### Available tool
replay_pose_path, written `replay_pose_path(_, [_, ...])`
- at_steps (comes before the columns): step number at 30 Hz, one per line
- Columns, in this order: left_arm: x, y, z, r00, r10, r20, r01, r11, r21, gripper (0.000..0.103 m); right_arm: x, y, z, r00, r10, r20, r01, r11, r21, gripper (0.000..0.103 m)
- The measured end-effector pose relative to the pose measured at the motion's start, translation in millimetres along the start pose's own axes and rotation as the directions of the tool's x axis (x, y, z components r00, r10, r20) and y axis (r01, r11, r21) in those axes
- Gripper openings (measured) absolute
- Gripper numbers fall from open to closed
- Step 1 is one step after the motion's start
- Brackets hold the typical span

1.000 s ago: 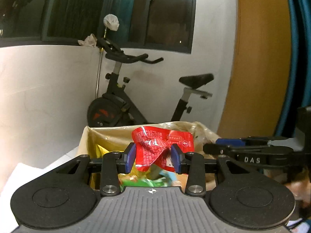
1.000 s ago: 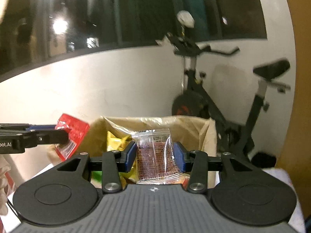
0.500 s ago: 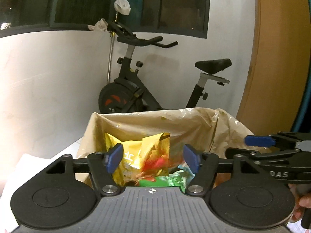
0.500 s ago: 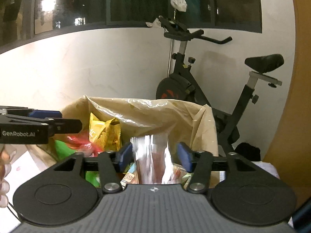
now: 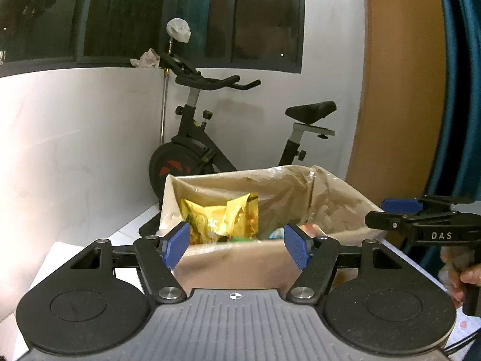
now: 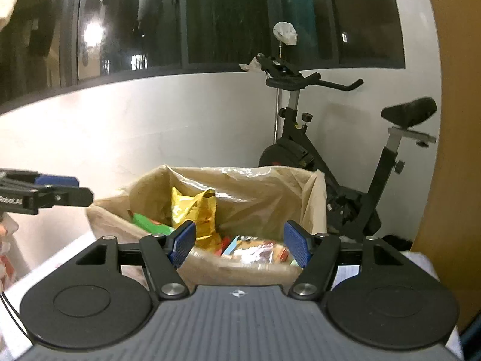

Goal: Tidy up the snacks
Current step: 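Lower both tools back toward the snack pile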

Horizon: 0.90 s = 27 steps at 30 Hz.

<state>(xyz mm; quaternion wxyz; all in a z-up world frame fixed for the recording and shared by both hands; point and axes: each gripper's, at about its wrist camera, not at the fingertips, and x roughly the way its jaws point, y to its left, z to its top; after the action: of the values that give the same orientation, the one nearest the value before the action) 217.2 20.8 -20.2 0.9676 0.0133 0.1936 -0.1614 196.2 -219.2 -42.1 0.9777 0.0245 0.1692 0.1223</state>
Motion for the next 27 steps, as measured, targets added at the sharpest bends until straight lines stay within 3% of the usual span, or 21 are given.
replay_pose_path(7, [-20,9,-34,0.999,0.016,-0.033,-0.017,0.999,-0.048,0.072,-25,7,-29,1.0,0.009,-0.006,-0.009,1.0,-0.01,0.068])
replay_pose_path(15, [-26,16,-91,0.99,0.037,-0.134,-0.051,0.993,-0.108,0.071,-19,16,-100,0.987,0.014,-0.162,-0.02,0.999,-0.034,0.068])
replay_pose_path(21, [-22,20,-124,0.976,0.048,-0.213,-0.082,0.984,-0.156,0.071,-8,28,-148,0.947,0.062,-0.316,-0.08,0.996,-0.044,0.068])
replay_pose_path(27, [-25,19,-143,0.971,0.045,-0.233,-0.093,0.976,-0.199,0.071,-6,46,-173,0.892,0.141,-0.43,-0.162,0.987,-0.013,0.068])
